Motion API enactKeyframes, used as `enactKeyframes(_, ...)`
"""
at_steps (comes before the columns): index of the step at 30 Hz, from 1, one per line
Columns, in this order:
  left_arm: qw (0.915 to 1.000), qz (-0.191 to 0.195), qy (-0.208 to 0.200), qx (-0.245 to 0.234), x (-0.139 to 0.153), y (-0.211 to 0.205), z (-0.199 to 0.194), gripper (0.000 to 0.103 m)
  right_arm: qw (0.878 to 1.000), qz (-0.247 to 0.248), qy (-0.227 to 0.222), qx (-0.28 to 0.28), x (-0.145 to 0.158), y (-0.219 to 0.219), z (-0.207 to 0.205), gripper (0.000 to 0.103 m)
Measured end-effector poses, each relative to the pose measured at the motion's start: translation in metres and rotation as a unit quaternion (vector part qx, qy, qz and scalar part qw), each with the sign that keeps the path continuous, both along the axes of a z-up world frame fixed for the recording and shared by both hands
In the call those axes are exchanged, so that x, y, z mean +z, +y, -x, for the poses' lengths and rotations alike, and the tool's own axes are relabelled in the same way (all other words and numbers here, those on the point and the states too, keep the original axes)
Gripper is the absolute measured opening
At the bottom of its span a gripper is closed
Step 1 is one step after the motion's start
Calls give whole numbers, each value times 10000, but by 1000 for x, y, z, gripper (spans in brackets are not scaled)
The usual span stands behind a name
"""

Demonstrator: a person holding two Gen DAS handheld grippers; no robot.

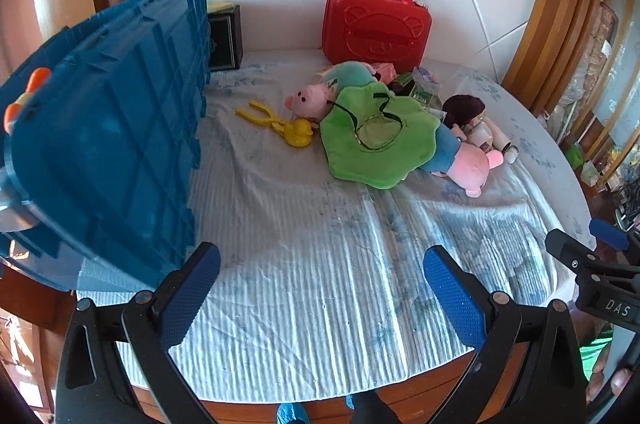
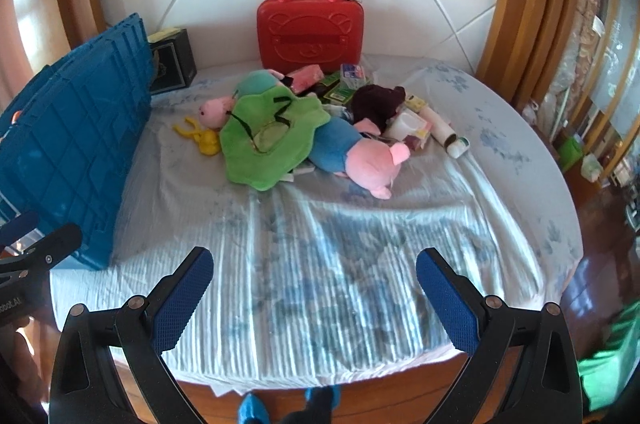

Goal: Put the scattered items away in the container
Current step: 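Grasp the green frog plush with the left tool while the right tool grasps the blue pig plush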

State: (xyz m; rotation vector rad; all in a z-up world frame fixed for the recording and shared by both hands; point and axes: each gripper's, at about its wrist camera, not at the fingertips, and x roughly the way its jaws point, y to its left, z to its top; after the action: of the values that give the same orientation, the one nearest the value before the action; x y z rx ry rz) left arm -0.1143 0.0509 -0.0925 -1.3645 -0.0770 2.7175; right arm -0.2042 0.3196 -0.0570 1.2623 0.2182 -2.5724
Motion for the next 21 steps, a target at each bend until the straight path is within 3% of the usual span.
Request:
enactKeyframes(6,9974,313,-594,254,-47,54,71,101,9984,-59,-559,110,-47,40,95,103)
enactKeyframes(12,9950,423,-833,365,-78,92,124,101,9949,-185,-931,337,-85,55,177,103)
enactKeyframes(18,9926,433,-923,664,-102,139,175,101,9903,-233,-1213,638,-109,51,212,103)
enactKeyframes(21,9926,561,-1004,384,-118,159,195,101,9894,-241,-1302,596,-116,55,224,103)
